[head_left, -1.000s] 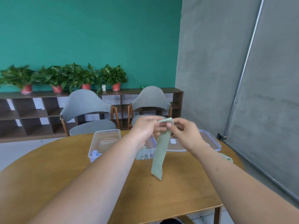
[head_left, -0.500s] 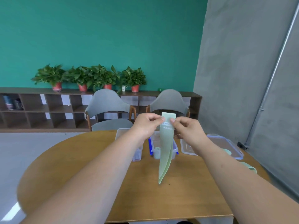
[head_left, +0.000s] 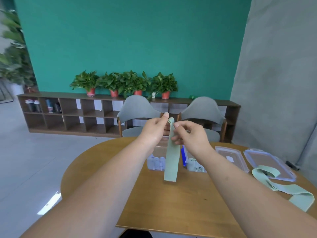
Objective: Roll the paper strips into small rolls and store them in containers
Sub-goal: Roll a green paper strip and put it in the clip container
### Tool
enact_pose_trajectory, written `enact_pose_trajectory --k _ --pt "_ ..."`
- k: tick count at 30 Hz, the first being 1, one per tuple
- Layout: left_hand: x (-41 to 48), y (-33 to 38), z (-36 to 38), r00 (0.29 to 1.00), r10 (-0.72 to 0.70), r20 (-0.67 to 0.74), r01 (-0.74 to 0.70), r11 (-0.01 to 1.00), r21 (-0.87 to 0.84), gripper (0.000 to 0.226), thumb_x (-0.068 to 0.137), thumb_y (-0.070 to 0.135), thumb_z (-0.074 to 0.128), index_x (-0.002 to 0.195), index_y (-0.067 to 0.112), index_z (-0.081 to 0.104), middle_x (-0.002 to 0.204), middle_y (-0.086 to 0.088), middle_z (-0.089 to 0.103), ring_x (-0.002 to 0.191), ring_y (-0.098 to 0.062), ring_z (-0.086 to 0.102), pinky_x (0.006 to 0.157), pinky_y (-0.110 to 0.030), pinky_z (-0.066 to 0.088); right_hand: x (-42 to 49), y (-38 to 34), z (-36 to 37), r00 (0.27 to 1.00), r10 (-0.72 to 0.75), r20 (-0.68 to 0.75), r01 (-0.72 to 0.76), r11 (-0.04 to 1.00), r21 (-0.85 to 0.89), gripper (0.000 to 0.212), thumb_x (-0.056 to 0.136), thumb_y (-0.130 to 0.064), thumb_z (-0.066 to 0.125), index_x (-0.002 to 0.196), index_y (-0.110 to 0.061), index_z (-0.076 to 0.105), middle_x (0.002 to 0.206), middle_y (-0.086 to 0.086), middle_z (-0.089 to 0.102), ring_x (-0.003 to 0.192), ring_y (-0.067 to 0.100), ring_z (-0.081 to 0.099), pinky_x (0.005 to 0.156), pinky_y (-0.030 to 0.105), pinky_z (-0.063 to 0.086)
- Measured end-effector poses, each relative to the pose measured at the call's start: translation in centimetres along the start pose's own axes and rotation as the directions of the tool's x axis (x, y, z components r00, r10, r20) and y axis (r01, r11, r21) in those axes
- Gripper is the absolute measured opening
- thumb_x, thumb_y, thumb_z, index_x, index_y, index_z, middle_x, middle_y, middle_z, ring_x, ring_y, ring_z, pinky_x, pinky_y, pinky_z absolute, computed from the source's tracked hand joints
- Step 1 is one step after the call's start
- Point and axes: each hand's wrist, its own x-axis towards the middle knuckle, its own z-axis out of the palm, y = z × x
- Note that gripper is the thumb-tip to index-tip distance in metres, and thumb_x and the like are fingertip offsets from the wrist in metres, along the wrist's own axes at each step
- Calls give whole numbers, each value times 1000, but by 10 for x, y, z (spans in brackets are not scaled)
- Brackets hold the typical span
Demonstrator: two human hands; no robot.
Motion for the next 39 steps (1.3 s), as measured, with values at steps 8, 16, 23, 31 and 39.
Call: enact_pose_trajectory --k 8,16,23,31,39 --pt "-6 -10 -54 998 42 -48 -38 997 72 16 104 24 64 113 15 74 95 3 77 74 -7 73 76 -35 58 14 -1 36 998 -35 43 39 995 -89 5 89 -28 79 92 -25 76 76 -2 64 66 10 55 66 30 50" --pt "-5 -11 -105 994 40 -99 -31 996 85 17 102 31 68 112 21 77 83 7 70 69 -11 55 63 -23 46 25 -17 72 961 36 274 -60 995 79 12 96 -23 75 104 -15 78 71 -1 70 56 15 50 50 25 39" --pt "2 -37 -141 981 -37 -191 73 980 187 19 97 23 75 108 8 75 90 -4 76 59 -14 67 52 -16 47 37 7 115 927 124 353 -117 992 -42 17 94 -18 77 102 -4 73 86 20 75 58 19 63 50 28 50" --pt "28 -31 -149 918 308 -248 -227 924 309 9 92 12 79 100 14 76 100 1 80 97 -12 75 95 -36 60 77 10 138 977 -161 137 182 970 -160 6 88 -28 79 93 -28 76 92 -14 77 88 -1 73 84 26 58" --pt "-11 -122 -137 921 375 -109 -257 793 553 19 88 9 74 91 26 67 100 14 75 99 -3 71 94 -24 53 28 76 146 956 -162 246 223 944 -244 11 82 -18 73 85 -28 70 92 -8 72 87 6 71 81 27 58"
